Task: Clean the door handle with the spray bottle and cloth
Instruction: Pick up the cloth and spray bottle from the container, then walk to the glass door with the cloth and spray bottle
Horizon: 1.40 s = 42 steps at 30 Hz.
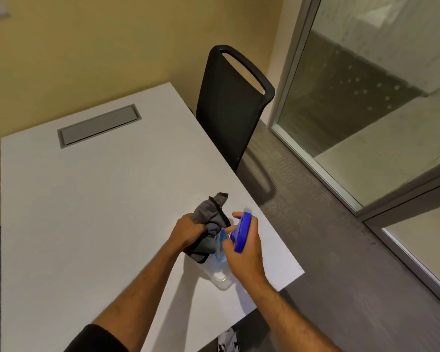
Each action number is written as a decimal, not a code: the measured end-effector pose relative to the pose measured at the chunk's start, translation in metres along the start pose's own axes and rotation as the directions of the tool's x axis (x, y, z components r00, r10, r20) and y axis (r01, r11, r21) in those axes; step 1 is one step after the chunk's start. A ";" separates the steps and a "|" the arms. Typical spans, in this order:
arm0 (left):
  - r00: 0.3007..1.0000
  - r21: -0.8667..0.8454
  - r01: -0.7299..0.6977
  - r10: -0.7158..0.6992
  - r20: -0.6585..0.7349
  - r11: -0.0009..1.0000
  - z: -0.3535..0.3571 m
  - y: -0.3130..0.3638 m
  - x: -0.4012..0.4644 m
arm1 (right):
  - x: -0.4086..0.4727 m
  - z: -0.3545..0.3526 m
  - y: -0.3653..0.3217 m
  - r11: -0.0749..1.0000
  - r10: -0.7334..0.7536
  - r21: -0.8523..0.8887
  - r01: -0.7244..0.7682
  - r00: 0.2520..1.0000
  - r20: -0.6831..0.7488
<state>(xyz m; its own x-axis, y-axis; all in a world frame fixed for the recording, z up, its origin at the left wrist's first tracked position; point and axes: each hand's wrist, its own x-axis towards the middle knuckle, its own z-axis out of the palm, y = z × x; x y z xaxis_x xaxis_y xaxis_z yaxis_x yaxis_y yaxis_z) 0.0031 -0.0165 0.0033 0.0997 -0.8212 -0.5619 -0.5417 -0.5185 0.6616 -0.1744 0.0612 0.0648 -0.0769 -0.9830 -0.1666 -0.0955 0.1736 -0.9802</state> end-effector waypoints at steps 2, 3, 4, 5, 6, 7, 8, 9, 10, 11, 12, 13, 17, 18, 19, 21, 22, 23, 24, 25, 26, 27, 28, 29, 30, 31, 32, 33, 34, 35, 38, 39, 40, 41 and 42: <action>1.000 -0.113 0.003 0.000 0.022 0.994 -0.008 0.013 -0.011 | 0.000 -0.012 -0.019 0.997 -0.052 0.052 0.054 0.998 -0.039; 0.999 -0.154 -0.007 0.012 0.034 0.988 -0.012 0.021 -0.017 | 0.000 -0.018 -0.030 0.995 -0.078 0.065 0.082 0.995 -0.069; 0.998 -0.189 -0.025 0.035 0.049 0.982 -0.014 0.031 -0.023 | 0.000 -0.025 -0.042 0.991 -0.111 0.068 0.118 0.988 -0.105; 0.996 -0.215 -0.051 0.067 0.066 0.975 -0.015 0.043 -0.030 | -0.001 -0.034 -0.054 0.986 -0.146 0.056 0.155 0.979 -0.144; 0.992 -0.236 -0.080 0.101 0.080 0.969 -0.015 0.055 -0.036 | -0.001 -0.043 -0.065 0.981 -0.179 0.038 0.188 0.968 -0.177; 0.988 -0.254 -0.105 0.131 0.087 0.961 -0.012 0.069 -0.041 | -0.001 -0.054 -0.076 0.976 -0.209 0.022 0.218 0.957 -0.201; 0.985 -0.283 -0.120 0.149 0.085 0.952 -0.008 0.083 -0.046 | -0.001 -0.065 -0.086 0.970 -0.234 0.012 0.242 0.947 -0.219; 0.983 -0.318 -0.133 0.165 0.077 0.939 -0.002 0.099 -0.052 | -0.002 -0.078 -0.095 0.966 -0.251 0.005 0.260 0.939 -0.233; 0.980 -0.352 -0.152 0.187 0.068 0.924 0.005 0.115 -0.056 | -0.002 -0.092 -0.103 0.962 -0.263 0.000 0.272 0.933 -0.246; 0.975 -0.380 -0.174 0.213 0.063 0.909 0.013 0.132 -0.062 | -0.003 -0.107 -0.110 0.960 -0.273 -0.004 0.281 0.927 -0.256; 0.969 -0.400 -0.196 0.239 0.059 0.895 0.023 0.150 -0.067 | -0.005 -0.124 -0.116 0.957 -0.281 -0.004 0.289 0.924 -0.259; 0.966 -0.427 -0.203 0.252 0.061 0.881 0.033 0.168 -0.073 | -0.008 -0.141 -0.121 0.956 -0.284 -0.004 0.293 0.924 -0.257; 0.951 -0.556 -0.205 0.298 0.081 0.805 0.089 0.236 -0.097 | -0.023 -0.219 -0.142 0.951 -0.299 0.004 0.311 0.919 -0.257; 0.945 -0.574 -0.230 0.322 0.063 0.786 0.106 0.252 -0.102 | -0.027 -0.239 -0.147 0.950 -0.298 0.011 0.311 0.920 -0.256; 0.937 -0.594 -0.257 0.347 0.041 0.762 0.124 0.268 -0.107 | -0.033 -0.261 -0.151 0.951 -0.294 0.016 0.308 0.921 -0.255; 0.919 -0.631 -0.294 0.394 0.020 0.718 0.162 0.300 -0.121 | -0.045 -0.305 -0.158 0.955 -0.283 0.015 0.298 0.921 -0.268; 0.913 -0.644 -0.301 0.407 0.019 0.704 0.180 0.317 -0.130 | -0.051 -0.327 -0.160 0.957 -0.274 0.010 0.289 0.919 -0.283; 0.908 -0.654 -0.305 0.418 0.020 0.693 0.196 0.333 -0.139 | -0.057 -0.347 -0.162 0.961 -0.264 0.004 0.278 0.916 -0.302; 0.900 -0.660 -0.319 0.436 0.015 0.680 0.213 0.349 -0.147 | -0.063 -0.366 -0.163 0.963 -0.257 -0.005 0.270 0.910 -0.325; 0.889 -0.659 -0.337 0.457 0.011 0.672 0.229 0.365 -0.154 | -0.070 -0.385 -0.164 0.963 -0.256 -0.016 0.267 0.902 -0.348; 0.876 -0.652 -0.358 0.482 0.013 0.669 0.246 0.380 -0.160 | -0.076 -0.402 -0.163 0.963 -0.258 -0.028 0.267 0.892 -0.371; 0.862 -0.646 -0.371 0.506 0.028 0.667 0.261 0.394 -0.165 | -0.082 -0.418 -0.161 0.963 -0.260 -0.044 0.265 0.880 -0.397; 0.849 -0.645 -0.377 0.526 0.046 0.665 0.277 0.408 -0.171 | -0.088 -0.433 -0.159 0.964 -0.260 -0.062 0.259 0.866 -0.426; 0.838 -0.647 -0.380 0.542 0.062 0.661 0.293 0.419 -0.176 | -0.094 -0.448 -0.157 0.965 -0.259 -0.075 0.253 0.852 -0.455; 0.824 -0.652 -0.388 0.563 0.072 0.651 0.307 0.430 -0.182 | -0.099 -0.461 -0.155 0.965 -0.256 -0.077 0.250 0.838 -0.482; 0.806 -0.656 -0.399 0.587 0.083 0.641 0.320 0.441 -0.189 | -0.104 -0.473 -0.153 0.965 -0.252 -0.071 0.251 0.824 -0.508; 0.785 -0.653 -0.416 0.612 0.093 0.632 0.332 0.451 -0.195 | -0.108 -0.484 -0.152 0.965 -0.247 -0.064 0.253 0.809 -0.533; 0.769 -0.651 -0.427 0.631 0.104 0.627 0.344 0.460 -0.201 | -0.112 -0.494 -0.151 0.965 -0.244 -0.061 0.253 0.794 -0.557; 0.757 -0.651 -0.430 0.642 0.117 0.625 0.355 0.469 -0.206 | -0.115 -0.504 -0.151 0.966 -0.241 -0.063 0.252 0.780 -0.577; 0.750 -0.650 -0.428 0.648 0.132 0.628 0.366 0.477 -0.210 | -0.117 -0.513 -0.150 0.966 -0.237 -0.062 0.250 0.767 -0.596; 0.736 -0.645 -0.426 0.658 0.160 0.634 0.393 0.498 -0.224 | -0.120 -0.535 -0.152 0.966 -0.226 -0.051 0.255 0.726 -0.650; 0.732 -0.645 -0.428 0.662 0.163 0.633 0.400 0.505 -0.227 | -0.121 -0.541 -0.153 0.965 -0.228 -0.055 0.258 0.709 -0.667; 0.722 -0.644 -0.436 0.671 0.168 0.629 0.406 0.511 -0.231 | -0.121 -0.548 -0.154 0.964 -0.232 -0.064 0.260 0.693 -0.682; 0.708 -0.644 -0.442 0.684 0.177 0.624 0.411 0.518 -0.233 | -0.122 -0.553 -0.155 0.962 -0.240 -0.077 0.262 0.677 -0.695; 0.693 -0.645 -0.447 0.696 0.188 0.620 0.416 0.525 -0.235 | -0.122 -0.558 -0.158 0.960 -0.249 -0.091 0.265 0.662 -0.707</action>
<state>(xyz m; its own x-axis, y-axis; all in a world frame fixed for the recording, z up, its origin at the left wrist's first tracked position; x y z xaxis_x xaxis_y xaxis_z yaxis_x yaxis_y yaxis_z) -0.6514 0.0034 0.2758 -0.4650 -0.8850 -0.0228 0.1574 -0.1080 0.9816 -0.7039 0.1869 0.2999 -0.7286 -0.6519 0.2099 -0.2020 -0.0883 -0.9754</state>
